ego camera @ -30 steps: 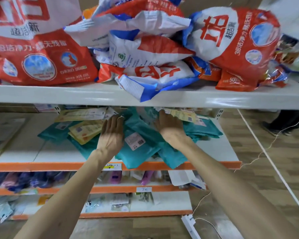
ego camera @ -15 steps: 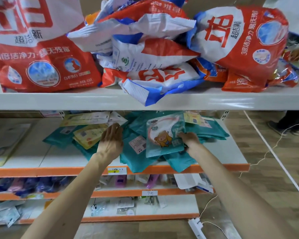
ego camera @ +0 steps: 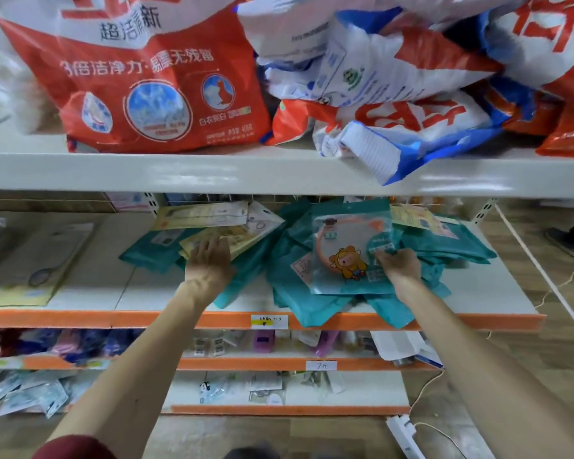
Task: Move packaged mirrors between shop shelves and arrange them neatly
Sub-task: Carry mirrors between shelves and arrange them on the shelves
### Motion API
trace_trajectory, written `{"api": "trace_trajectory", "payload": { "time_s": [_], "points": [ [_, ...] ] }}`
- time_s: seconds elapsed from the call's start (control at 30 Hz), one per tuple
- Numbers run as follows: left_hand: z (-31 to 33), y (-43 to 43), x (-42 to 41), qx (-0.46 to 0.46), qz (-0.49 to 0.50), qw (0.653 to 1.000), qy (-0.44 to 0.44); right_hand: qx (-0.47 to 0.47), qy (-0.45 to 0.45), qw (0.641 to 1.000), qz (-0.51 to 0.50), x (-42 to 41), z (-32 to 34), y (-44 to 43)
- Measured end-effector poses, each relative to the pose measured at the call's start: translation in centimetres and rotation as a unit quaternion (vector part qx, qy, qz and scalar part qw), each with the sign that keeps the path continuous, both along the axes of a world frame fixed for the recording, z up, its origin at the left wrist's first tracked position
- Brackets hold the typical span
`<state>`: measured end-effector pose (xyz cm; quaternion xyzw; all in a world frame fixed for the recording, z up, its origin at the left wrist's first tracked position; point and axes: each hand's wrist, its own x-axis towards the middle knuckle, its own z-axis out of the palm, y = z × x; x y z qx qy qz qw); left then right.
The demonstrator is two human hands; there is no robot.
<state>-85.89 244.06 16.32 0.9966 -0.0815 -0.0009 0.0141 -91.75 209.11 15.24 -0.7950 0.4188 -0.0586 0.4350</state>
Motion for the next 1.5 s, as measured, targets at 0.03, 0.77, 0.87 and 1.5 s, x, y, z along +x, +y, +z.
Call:
{"api": "trace_trajectory", "payload": {
  "time_s": [0.03,0.77,0.87,1.5],
  "points": [
    [-0.4,0.0,0.4,0.01,0.003,1.0,-0.005,-0.002,-0.001,1.0,-0.002,0.1,0.0,0.3],
    [5.0,-3.5,-0.3,-0.259,0.001,0.963,0.075,0.012,-0.009,1.0,0.004,-0.2,3.1,3.2],
    [6.8,-3.7,1.3,-0.409,0.024,0.911,0.042,0.024,-0.016,1.0,0.008,0.0,3.8,3.2],
    [-0.4,-2.8,3.7,-0.425,0.064,0.889,0.161,0.043,-0.036,0.998,-0.037,0.2,0.7,3.4]
  ]
}}
